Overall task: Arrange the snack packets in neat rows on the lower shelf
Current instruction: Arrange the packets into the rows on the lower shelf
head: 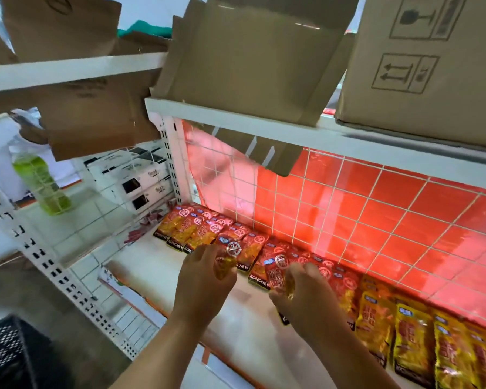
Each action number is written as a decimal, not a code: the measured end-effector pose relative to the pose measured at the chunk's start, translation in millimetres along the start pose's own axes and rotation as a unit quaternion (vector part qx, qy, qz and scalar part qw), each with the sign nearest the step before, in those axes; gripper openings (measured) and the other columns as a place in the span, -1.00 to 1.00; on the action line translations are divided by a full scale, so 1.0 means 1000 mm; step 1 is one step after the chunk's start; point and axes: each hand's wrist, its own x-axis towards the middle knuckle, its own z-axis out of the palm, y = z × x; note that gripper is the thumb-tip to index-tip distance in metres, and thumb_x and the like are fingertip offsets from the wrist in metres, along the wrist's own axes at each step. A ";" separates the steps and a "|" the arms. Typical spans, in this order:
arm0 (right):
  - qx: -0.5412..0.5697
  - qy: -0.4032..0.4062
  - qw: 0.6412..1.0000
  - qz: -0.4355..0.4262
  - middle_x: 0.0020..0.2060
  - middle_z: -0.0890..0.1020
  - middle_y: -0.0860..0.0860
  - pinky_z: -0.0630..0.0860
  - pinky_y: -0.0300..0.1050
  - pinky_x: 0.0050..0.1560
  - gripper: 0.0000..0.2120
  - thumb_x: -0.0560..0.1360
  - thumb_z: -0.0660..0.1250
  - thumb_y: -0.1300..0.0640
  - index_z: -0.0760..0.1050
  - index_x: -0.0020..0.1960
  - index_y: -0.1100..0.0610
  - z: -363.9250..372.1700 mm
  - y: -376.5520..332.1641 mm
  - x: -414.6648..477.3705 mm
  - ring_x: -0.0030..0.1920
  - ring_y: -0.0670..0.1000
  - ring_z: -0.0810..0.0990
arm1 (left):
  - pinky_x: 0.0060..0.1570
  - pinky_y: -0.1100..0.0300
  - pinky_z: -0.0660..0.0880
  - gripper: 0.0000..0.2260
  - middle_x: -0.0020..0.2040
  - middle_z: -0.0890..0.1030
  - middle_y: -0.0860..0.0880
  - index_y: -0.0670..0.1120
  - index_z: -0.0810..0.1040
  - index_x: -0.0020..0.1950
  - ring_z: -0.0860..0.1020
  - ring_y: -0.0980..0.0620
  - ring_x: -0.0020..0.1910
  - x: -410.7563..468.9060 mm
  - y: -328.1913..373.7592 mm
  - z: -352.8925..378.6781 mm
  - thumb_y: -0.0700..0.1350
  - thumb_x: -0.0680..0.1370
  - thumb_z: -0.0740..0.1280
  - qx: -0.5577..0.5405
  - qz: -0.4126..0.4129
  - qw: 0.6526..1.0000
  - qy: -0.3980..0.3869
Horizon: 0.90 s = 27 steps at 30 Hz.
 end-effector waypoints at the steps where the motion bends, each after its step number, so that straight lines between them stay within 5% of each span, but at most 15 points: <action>1: -0.004 -0.001 1.000 -0.003 -0.07 0.46 -0.09 0.52 -0.20 -0.08 -0.66 0.41 0.46 -0.19 0.45 0.03 -0.05 0.004 -0.001 0.003 -0.11 -0.08 0.49 | 0.02 0.06 0.56 -0.66 0.08 0.58 0.05 0.05 0.55 0.17 0.52 -0.02 0.03 0.004 -0.004 0.004 0.06 0.44 0.51 0.008 0.004 1.000 -0.001; 4: -0.020 -0.013 1.000 -0.008 -0.06 0.48 -0.09 0.55 -0.24 -0.07 -0.60 0.41 0.47 -0.21 0.48 0.10 -0.01 0.013 -0.002 0.009 -0.14 -0.09 0.52 | 0.02 0.03 0.61 -0.69 0.06 0.60 0.03 0.02 0.59 0.09 0.57 -0.02 -0.01 0.019 -0.016 0.018 0.05 0.40 0.52 0.039 0.025 0.999 -0.011; 9: -0.035 -0.037 0.998 0.029 -0.07 0.43 -0.13 0.30 -0.36 -0.22 -0.57 0.44 0.41 -0.27 0.46 0.17 -0.05 0.028 -0.009 0.027 -0.13 -0.12 0.44 | -0.05 0.02 0.59 -0.67 0.01 0.60 0.07 0.05 0.63 0.08 0.55 -0.01 -0.08 0.056 -0.035 0.033 0.21 0.43 0.40 0.080 0.055 0.994 -0.047; 14: -0.025 -0.062 0.993 0.098 -0.02 0.50 -0.15 0.52 -0.16 0.10 -0.55 0.44 0.35 -0.33 0.41 0.21 -0.13 0.045 -0.020 0.039 -0.04 -0.10 0.49 | -0.08 0.01 0.57 -0.63 -0.02 0.64 -0.01 -0.01 0.64 0.09 0.57 -0.06 -0.09 0.082 -0.053 0.047 0.21 0.46 0.34 0.098 0.104 0.988 -0.058; 19: -0.031 -0.073 0.987 0.143 0.02 0.50 -0.17 0.49 -0.17 0.14 -0.57 0.48 0.33 -0.31 0.39 0.26 -0.15 0.053 -0.031 0.049 0.02 -0.10 0.49 | 0.07 0.02 0.53 -0.57 0.14 0.60 0.02 0.07 0.53 0.24 0.56 -0.05 0.06 0.103 -0.057 0.051 0.29 0.49 0.27 0.156 0.102 0.974 -0.130; 24: -0.035 -0.062 0.982 0.175 0.06 0.46 -0.14 0.44 -0.17 0.13 -0.51 0.46 0.37 -0.28 0.42 0.32 -0.13 0.059 -0.041 0.060 0.06 -0.06 0.47 | 0.10 -0.03 0.52 -0.49 0.24 0.59 -0.01 0.10 0.54 0.29 0.56 -0.13 0.15 0.110 -0.067 0.053 0.36 0.47 0.24 0.176 0.136 0.968 -0.116; 27: -0.041 -0.061 0.978 0.197 0.10 0.47 -0.12 0.48 -0.12 0.17 -0.50 0.46 0.35 -0.31 0.41 0.32 -0.13 0.065 -0.048 0.065 0.11 -0.03 0.48 | 0.13 -0.11 0.50 -0.56 0.26 0.60 -0.04 0.05 0.60 0.30 0.54 -0.19 0.17 0.106 -0.086 0.055 0.23 0.53 0.23 0.112 0.194 0.971 -0.078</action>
